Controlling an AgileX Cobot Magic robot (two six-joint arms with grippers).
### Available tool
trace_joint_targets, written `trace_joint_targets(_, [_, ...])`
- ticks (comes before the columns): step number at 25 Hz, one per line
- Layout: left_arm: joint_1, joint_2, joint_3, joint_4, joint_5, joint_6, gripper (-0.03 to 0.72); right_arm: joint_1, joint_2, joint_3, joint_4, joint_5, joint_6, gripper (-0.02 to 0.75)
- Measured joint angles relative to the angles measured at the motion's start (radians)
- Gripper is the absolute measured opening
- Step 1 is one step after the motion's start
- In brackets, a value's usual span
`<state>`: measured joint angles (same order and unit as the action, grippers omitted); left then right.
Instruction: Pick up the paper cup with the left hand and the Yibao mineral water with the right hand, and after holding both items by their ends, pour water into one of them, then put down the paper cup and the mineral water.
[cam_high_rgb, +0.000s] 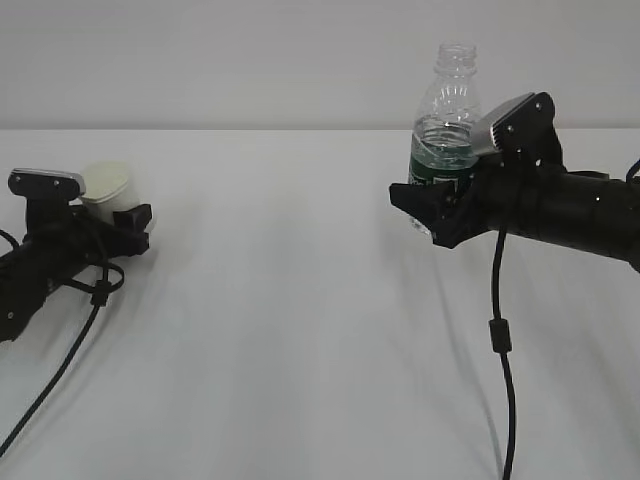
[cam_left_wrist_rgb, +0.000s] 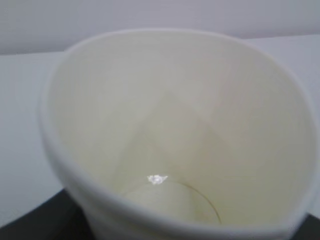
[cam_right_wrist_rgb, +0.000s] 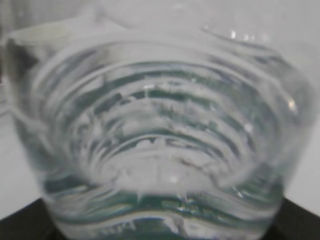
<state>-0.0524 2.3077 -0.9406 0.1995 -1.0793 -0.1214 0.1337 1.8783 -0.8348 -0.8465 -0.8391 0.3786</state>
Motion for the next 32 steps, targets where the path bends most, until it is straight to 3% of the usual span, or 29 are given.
trace_joint_targets(11, [0.0,-0.154,0.066,0.235,0.009,-0.122,0.466,0.0,0.0,0.0,-0.003,0.0,0.009,0.496])
trace_joint_targets(23, [0.0,-0.237,0.067,0.589,0.007,-0.323,0.463,0.0,0.0,0.0,-0.075,0.0,0.077,0.496])
trace_joint_targets(32, [0.0,-0.256,0.067,0.754,-0.035,-0.405,0.452,0.0,0.0,0.0,-0.125,-0.004,0.112,0.496])
